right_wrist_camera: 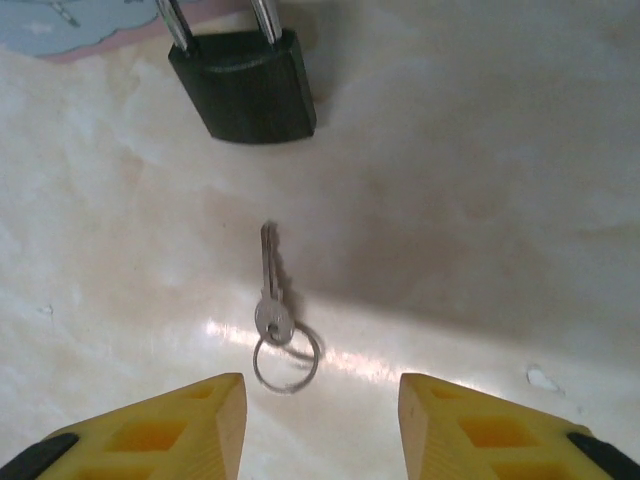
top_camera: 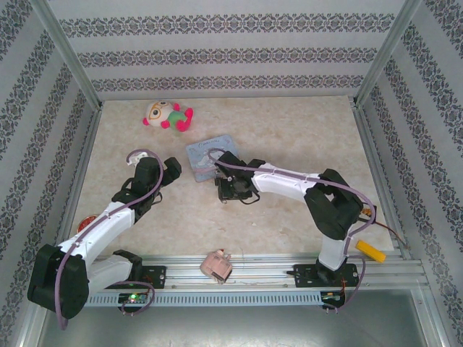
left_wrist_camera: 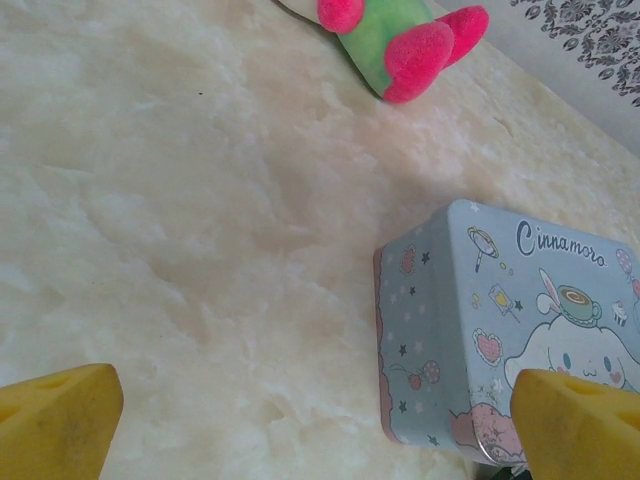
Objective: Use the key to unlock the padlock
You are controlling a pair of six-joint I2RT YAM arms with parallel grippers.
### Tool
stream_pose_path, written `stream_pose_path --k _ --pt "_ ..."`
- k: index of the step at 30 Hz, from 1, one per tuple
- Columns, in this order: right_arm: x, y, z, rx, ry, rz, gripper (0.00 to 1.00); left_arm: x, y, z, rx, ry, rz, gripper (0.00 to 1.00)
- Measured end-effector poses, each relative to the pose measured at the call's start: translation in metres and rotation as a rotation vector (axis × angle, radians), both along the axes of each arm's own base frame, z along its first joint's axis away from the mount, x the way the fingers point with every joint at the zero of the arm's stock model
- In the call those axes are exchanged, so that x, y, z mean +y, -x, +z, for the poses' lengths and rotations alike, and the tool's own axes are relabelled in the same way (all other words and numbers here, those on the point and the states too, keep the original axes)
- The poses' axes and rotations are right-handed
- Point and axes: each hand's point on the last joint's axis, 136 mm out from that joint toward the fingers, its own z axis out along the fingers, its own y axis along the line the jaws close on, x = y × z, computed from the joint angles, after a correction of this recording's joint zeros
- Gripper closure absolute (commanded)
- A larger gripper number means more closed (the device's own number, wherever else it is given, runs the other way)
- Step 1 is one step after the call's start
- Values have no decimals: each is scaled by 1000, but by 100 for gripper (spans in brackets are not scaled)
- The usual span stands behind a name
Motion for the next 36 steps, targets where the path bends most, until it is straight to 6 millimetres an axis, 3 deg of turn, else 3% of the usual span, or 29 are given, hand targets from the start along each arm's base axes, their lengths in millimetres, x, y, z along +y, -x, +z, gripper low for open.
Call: stream_pose_path --k 12,21,36 --pt "16 -6 -24 48 2 36 64 -4 -1 -6 18 11 -17 1" --pt "26 7 -29 58 35 91 66 -4 -3 -12 36 16 -21 1" --pt "25 3 -30 47 64 85 73 -4 -3 -12 36 21 -21 1"
